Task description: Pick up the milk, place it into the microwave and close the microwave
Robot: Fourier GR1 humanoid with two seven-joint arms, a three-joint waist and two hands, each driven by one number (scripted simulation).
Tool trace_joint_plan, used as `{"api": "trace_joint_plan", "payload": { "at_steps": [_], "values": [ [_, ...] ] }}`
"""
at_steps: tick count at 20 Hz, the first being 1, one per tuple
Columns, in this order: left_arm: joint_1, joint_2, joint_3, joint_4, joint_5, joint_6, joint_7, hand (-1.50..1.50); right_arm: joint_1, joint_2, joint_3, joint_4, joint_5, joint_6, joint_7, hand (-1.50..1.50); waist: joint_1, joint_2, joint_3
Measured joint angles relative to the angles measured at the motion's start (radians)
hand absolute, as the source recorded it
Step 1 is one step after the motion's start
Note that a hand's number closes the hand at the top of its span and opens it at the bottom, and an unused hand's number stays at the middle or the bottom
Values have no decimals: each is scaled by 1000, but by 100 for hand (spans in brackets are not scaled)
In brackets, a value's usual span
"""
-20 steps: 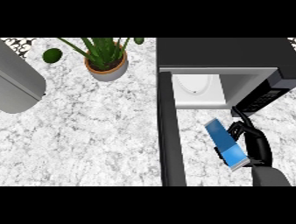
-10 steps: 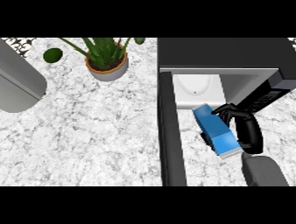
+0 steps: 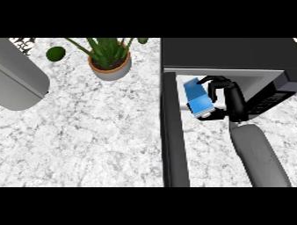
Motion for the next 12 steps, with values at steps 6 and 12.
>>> {"api": "trace_joint_plan", "payload": {
  "at_steps": [6, 12],
  "values": [
    [-26, -2, 17, 5, 5, -10, -2, -150, -159, 0, -34, 225, 75, -112, -37, 150, 8, 1, 2],
    [-49, 3, 16, 35, 7, -31, -8, -150, -347, -21, -106, 487, 102, -206, -54, 150, 31, 15, 3]
  ]
}}
